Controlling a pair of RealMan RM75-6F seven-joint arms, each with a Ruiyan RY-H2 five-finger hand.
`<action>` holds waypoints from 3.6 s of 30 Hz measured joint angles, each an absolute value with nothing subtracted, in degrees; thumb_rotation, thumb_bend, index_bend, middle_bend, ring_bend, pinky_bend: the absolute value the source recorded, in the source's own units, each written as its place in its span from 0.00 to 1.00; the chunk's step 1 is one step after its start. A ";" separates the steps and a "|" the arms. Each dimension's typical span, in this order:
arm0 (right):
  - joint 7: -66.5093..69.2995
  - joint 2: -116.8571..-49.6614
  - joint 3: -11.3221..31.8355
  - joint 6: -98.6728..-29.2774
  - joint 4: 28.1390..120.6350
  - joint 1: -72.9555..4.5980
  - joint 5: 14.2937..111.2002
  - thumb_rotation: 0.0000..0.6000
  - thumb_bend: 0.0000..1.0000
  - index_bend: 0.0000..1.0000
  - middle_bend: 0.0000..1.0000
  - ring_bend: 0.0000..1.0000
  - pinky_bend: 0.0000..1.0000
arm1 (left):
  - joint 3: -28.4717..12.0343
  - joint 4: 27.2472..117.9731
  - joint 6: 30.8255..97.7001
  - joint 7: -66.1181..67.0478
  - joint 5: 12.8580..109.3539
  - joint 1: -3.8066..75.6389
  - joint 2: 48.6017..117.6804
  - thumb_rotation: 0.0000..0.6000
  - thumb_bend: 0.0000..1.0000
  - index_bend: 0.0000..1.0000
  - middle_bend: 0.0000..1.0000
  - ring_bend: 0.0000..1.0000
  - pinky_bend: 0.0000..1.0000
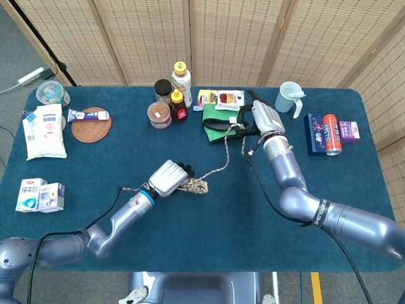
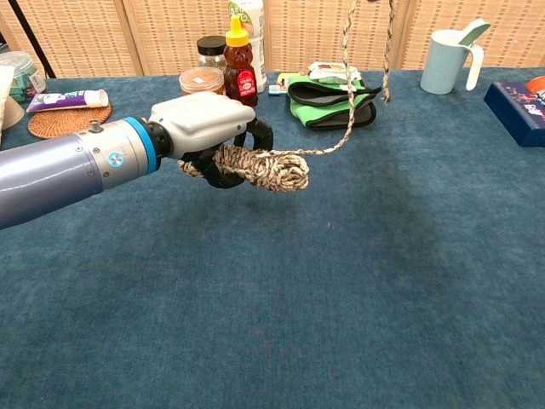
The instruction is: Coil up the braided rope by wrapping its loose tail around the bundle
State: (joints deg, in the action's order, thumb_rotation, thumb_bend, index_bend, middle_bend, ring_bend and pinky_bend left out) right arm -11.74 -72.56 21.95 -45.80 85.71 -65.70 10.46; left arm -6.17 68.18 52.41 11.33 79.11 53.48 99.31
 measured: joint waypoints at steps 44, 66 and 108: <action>-5.82 -76.71 11.10 -47.71 96.99 -50.16 39.51 1.00 0.47 0.71 0.00 0.00 0.00 | -21.71 74.01 59.14 22.96 65.41 58.89 102.42 1.00 0.42 0.50 0.41 0.46 0.63; 3.85 -64.11 12.67 -45.04 117.50 -43.99 53.79 1.00 0.47 0.71 0.00 0.00 0.00 | -20.25 57.82 57.18 34.15 60.87 66.35 113.79 1.00 0.42 0.51 0.42 0.46 0.63; -3.95 -71.30 21.49 -49.86 101.19 -63.04 21.14 1.00 0.47 0.72 0.00 0.00 0.00 | -9.45 51.37 57.51 21.66 78.68 62.97 112.93 1.00 0.43 0.51 0.42 0.47 0.63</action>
State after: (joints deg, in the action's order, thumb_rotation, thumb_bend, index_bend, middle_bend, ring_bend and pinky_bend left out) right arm -3.95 -71.30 21.49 -49.86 101.19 -63.04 21.14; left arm -9.45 51.37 57.51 21.66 78.68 62.97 112.93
